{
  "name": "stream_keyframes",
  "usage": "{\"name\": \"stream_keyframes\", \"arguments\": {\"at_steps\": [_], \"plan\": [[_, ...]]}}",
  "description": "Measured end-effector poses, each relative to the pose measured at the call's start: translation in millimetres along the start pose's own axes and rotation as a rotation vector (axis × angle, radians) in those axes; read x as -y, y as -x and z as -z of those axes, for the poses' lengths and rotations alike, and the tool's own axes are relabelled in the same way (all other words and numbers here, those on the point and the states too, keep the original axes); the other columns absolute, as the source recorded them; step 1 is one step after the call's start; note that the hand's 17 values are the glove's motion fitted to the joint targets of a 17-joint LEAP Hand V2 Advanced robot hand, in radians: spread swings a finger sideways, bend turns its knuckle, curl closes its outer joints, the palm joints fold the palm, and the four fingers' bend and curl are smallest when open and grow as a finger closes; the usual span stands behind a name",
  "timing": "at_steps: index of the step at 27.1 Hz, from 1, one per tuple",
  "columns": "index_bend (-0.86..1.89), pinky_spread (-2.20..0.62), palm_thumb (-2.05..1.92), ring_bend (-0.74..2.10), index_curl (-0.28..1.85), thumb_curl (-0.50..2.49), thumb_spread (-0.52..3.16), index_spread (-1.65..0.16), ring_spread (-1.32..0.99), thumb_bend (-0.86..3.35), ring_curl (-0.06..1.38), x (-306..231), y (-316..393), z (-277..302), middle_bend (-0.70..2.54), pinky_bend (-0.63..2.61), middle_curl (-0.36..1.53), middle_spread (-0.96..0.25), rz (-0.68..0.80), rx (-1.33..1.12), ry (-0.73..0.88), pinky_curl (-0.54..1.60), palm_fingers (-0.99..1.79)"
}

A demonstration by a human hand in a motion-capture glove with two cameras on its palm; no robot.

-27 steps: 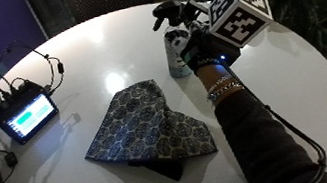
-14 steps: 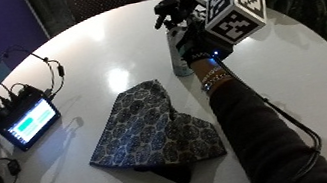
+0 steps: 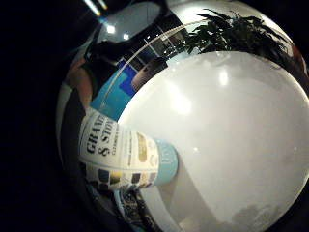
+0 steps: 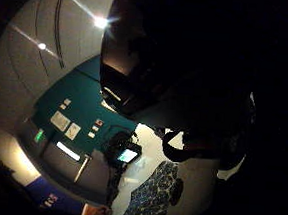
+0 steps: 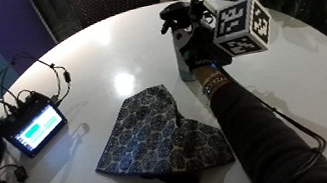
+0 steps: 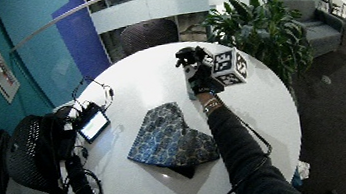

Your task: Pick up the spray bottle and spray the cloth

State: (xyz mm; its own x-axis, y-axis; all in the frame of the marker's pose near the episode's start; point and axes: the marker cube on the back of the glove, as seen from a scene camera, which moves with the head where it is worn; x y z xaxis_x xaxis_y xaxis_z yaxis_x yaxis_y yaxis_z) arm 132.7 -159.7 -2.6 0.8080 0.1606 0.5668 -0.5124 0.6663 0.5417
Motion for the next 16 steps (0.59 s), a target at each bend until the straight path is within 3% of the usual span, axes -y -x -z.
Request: {"name": "stream_keyframes", "arguments": {"at_steps": [4,7,16], "plan": [[0.35,0.13,0.89,0.35,0.39,0.36,1.1,-0.28,-0.15,0.05,0.32,2.0,0.7,-0.9,0.25,0.11,0.37,-0.13,0.047,0.038,-0.035,0.24,1.08],[0.18,-0.04,0.9,0.42,0.38,0.39,1.03,-0.28,-0.17,0.03,0.36,3.1,-2.1,1.1,0.3,0.32,0.39,-0.17,0.091,0.029,-0.079,0.31,1.27],[0.18,-0.16,0.9,0.5,0.41,0.42,1.08,-0.28,-0.18,-0.01,0.41,8.1,1.1,11.1,0.37,0.38,0.43,-0.19,0.172,0.014,-0.078,0.35,1.34]]}}
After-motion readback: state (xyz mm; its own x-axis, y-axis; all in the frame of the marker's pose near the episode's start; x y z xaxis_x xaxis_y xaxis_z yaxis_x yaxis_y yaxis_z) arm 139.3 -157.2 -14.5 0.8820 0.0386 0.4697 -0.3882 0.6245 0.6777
